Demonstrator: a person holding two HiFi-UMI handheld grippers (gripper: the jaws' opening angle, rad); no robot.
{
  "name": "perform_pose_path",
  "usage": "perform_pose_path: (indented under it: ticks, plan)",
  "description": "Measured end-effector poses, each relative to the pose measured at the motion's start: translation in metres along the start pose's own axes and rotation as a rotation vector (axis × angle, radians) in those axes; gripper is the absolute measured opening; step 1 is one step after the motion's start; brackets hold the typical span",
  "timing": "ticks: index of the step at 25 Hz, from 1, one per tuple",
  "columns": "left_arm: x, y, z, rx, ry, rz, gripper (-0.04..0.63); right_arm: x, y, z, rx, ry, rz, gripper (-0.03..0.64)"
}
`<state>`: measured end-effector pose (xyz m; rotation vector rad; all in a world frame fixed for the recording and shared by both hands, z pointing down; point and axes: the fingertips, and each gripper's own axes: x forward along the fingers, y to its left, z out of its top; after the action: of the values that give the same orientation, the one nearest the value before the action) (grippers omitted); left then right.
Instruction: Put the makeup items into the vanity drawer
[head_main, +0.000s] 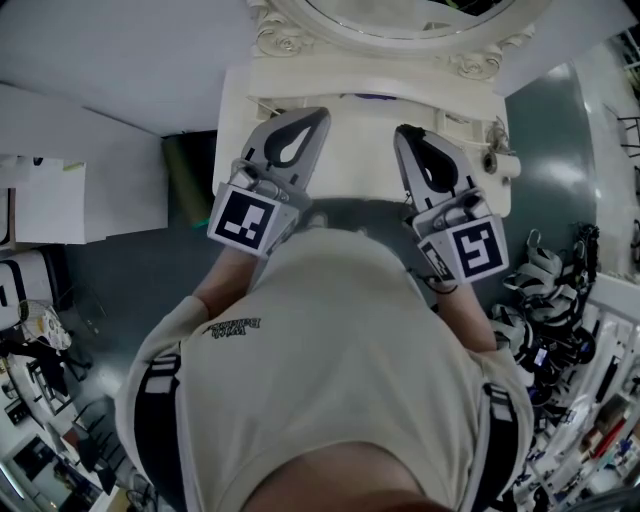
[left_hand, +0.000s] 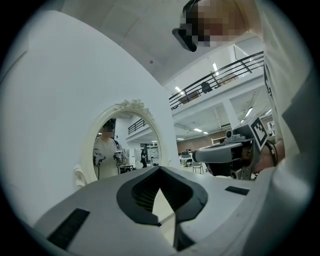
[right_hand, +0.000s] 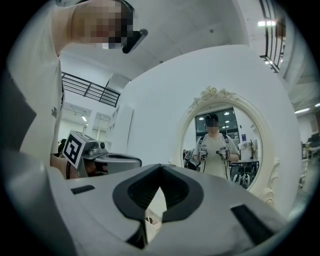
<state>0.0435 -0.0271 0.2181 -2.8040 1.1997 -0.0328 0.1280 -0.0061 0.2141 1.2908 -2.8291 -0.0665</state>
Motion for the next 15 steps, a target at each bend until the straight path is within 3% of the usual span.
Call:
perform_pose_path:
  ticks: [15]
  plan:
    - [-0.0028,-0.0002,-0.0088,-0.004,0.031,0.024,0.014,-0.001,-0.002,0.0043,-0.024,-0.002,0.008,0.003]
